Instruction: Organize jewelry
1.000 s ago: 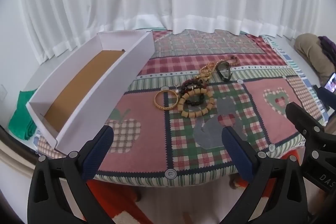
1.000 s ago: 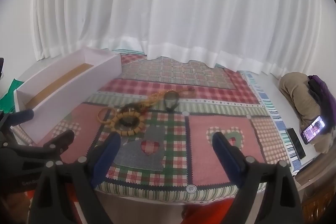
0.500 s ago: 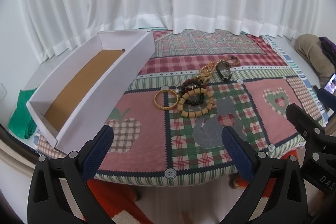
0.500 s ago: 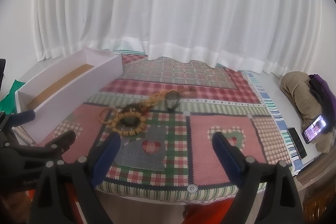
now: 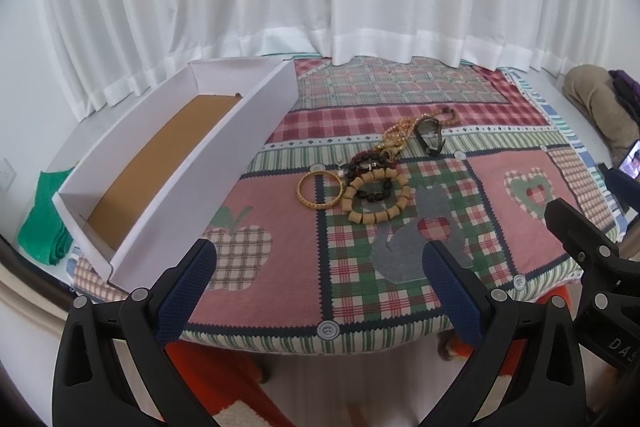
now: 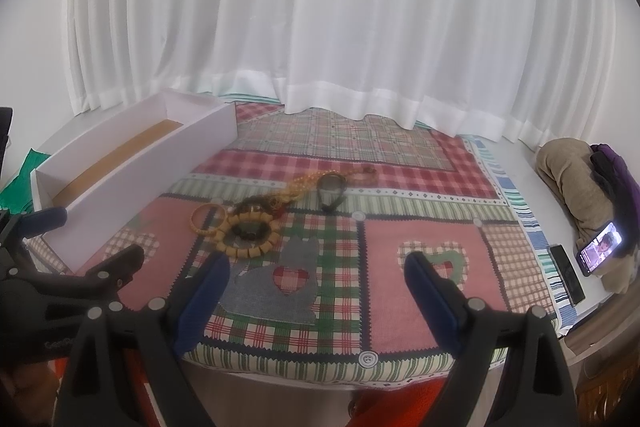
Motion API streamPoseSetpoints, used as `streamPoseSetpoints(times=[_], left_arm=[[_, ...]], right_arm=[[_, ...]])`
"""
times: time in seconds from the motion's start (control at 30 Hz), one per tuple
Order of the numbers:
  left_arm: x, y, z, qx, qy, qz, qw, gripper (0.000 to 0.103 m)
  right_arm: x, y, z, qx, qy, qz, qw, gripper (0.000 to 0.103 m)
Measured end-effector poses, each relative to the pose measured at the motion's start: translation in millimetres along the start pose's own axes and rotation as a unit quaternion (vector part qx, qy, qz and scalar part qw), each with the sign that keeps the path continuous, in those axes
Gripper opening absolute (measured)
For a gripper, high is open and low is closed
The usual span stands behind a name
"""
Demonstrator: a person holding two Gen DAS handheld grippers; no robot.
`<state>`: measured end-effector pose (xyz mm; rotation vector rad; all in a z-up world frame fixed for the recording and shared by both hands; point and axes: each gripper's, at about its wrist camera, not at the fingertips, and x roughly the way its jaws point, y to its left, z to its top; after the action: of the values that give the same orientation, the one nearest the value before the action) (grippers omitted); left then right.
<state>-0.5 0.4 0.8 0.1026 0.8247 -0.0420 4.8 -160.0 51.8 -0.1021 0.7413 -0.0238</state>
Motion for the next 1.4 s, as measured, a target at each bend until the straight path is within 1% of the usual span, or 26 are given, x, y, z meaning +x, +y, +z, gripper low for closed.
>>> streamPoseSetpoints(times=[0.83,1.17,1.4], left_arm=[[-1,-2,-3,-0.002,0.002,0.001,1.0,0.102],[0,7,0,-0.012,0.002,0.007,0.9999,0.102],[0,8,0,-0.013,0.002,0.007,0.9999,0.102]], right_arm=[[0,3,0,0.001,0.0,0.004,1.0,0.091],[2,-8,-1,0.014,-0.003,0.003,1.0,0.091],[2,-8,0,0.014,-0.003,0.004,1.0,0.091]])
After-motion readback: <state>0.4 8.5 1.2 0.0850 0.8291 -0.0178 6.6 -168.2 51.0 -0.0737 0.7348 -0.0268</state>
